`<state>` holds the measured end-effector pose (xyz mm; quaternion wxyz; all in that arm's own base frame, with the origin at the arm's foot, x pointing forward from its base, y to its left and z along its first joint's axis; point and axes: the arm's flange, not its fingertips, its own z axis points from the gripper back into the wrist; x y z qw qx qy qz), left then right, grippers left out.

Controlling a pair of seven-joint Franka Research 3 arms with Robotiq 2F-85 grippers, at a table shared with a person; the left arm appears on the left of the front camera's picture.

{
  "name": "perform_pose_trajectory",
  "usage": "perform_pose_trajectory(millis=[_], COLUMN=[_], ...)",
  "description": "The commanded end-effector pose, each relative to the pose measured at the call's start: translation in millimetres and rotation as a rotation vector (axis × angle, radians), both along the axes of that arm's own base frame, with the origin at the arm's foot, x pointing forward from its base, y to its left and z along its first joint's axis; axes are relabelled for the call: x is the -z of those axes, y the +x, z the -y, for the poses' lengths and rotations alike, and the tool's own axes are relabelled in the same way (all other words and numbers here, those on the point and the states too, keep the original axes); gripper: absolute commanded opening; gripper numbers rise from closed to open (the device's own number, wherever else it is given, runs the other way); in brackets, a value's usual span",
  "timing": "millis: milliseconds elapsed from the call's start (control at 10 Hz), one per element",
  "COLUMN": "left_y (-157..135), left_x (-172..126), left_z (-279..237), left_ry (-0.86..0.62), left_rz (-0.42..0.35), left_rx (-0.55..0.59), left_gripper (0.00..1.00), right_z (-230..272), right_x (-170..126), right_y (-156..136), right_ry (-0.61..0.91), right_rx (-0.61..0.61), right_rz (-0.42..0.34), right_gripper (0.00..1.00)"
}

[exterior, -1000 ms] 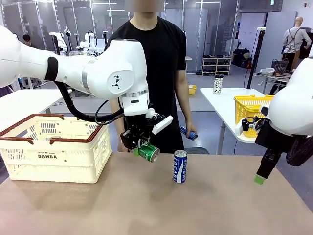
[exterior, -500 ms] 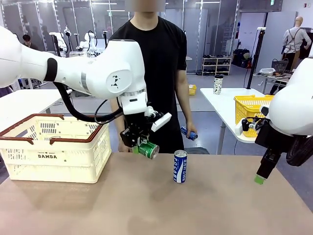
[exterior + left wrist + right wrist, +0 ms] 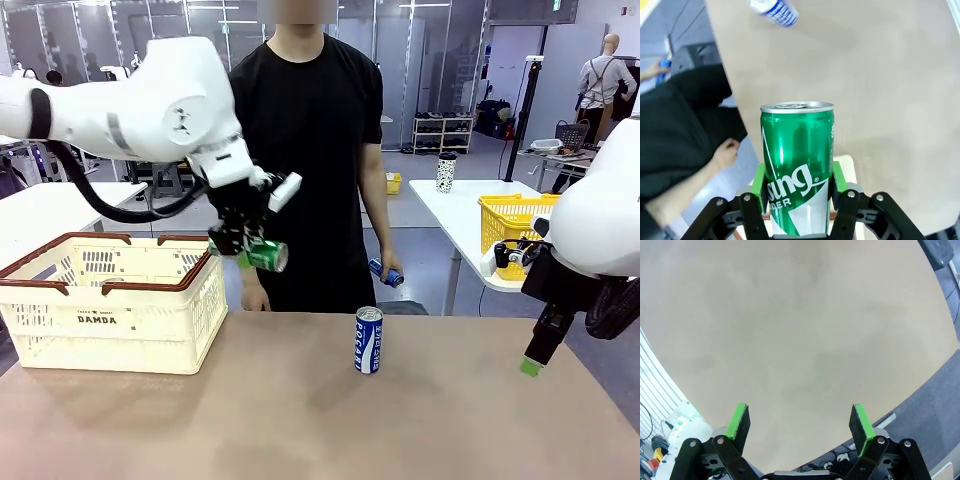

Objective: Place the drinks into the Shopping basket.
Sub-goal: Pick up one drink and place it into the Shopping basket.

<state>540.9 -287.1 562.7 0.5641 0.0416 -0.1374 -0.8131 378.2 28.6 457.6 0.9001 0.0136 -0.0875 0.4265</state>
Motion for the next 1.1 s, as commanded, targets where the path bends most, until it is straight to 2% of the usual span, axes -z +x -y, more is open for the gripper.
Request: perform_pose_trajectory(millis=[0,100,400,700,1000], left_y=[7.8,13.9,30.8,56.7,81.9], left_x=[-11.7,-19.5,-25.1,-2.6,21.3], left_z=[-45.0,-68.9,-127.2,-167.4,-195.5], left_ry=[-0.078,-0.094,-0.15,-0.199,-0.176], left_rz=[0.039,0.063,0.073,0.028,0.05], left_rx=[-0.138,-0.2,-0.356,-0.454,-0.495], left_gripper=[0.58,0.58,0.58,0.58,0.58], right_z=[1.3,1.3,1.3,1.3,1.3], right_x=[-0.1,-0.1,-0.1,-0.1,-0.1], right_y=[-0.9,-0.9,-0.9,-0.9,-0.9], right_ry=[0.0,0.0,0.0,0.0,0.0], right_rx=[0.001,0.001,0.001,0.001,0.001], right_rz=[0.0,0.0,0.0,0.0,0.0], right_gripper=[1.0,1.0,1.0,1.0,1.0])
